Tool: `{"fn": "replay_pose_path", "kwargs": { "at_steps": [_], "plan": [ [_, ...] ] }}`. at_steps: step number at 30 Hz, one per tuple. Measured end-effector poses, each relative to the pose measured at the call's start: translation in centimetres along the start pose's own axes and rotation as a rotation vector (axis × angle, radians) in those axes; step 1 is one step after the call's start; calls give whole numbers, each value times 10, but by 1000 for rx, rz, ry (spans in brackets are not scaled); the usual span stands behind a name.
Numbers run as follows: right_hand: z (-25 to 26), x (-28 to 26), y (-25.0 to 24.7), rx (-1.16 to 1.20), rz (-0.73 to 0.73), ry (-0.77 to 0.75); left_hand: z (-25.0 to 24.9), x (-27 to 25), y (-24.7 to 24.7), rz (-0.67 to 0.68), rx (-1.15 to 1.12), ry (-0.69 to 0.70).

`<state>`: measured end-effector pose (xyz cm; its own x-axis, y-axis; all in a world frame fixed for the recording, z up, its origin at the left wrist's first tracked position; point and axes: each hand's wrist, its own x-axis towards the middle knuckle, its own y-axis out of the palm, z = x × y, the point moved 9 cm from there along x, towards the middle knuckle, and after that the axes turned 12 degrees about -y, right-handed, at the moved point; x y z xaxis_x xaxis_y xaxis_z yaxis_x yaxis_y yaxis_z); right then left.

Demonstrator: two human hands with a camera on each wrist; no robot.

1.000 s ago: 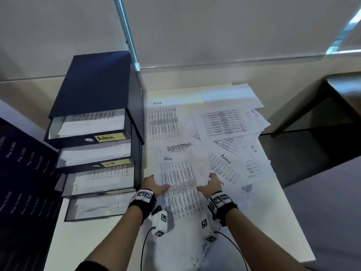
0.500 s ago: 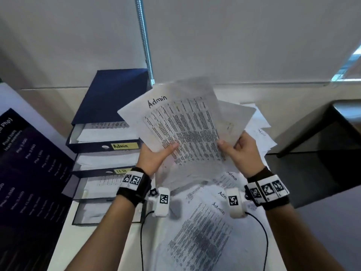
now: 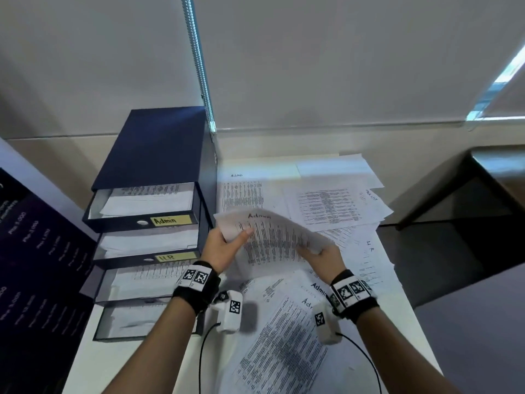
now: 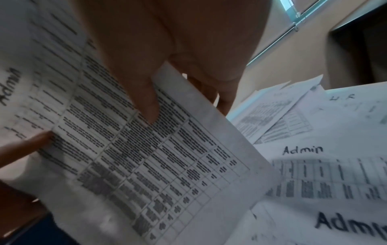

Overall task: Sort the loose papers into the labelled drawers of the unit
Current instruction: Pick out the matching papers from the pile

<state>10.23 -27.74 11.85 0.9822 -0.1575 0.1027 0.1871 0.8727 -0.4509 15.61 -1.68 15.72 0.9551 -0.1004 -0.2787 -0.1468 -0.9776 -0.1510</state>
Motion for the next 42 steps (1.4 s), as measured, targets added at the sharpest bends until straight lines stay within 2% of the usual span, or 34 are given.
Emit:
{"fn": "replay_pose_path", "kwargs": {
  "at_steps": [3,5,8,10,11,13,18,21,23,26,28,30,33,38,42],
  "plan": [
    [6,6,-11,107,-42,20,-12,5,-1,7,-52,26],
    [-1,6,-9,92,-25,45,-10,7,4,50,-52,-6],
    [-26,-2,8,-27,85,130,18,10,12,76,37,-113],
    [-29,-3,12,-73,100,143,42,14,7,45,97,-153],
    [-20,-1,11,-70,89,112,45,15,4,14,103,-147],
    [13,8,6,-39,68,16,16,-4,-5,-31,59,-99],
    [122,27,3,83,24,-188,-41,-31,-57,-85,-148,33],
    [177,36,15,159,-26,-278,-37,-43,-94,-81,-127,-25],
    [199,40,41,235,44,-291,-39,-63,-117,-86,-126,-30],
    [212,33,95,343,211,-254,-36,-93,-162,-129,-167,-42],
    [214,26,131,333,321,-232,-33,-112,-196,-164,-242,-58],
    [211,20,170,331,452,-157,-32,-128,-228,-244,-256,-49],
    [201,12,211,242,576,-14,-25,-145,-256,-253,-278,-82],
    [213,20,225,203,530,115,-8,-157,-269,-198,-93,-187],
    [206,35,229,383,441,211,-11,-148,-274,-250,-181,-170]
  ]
}}
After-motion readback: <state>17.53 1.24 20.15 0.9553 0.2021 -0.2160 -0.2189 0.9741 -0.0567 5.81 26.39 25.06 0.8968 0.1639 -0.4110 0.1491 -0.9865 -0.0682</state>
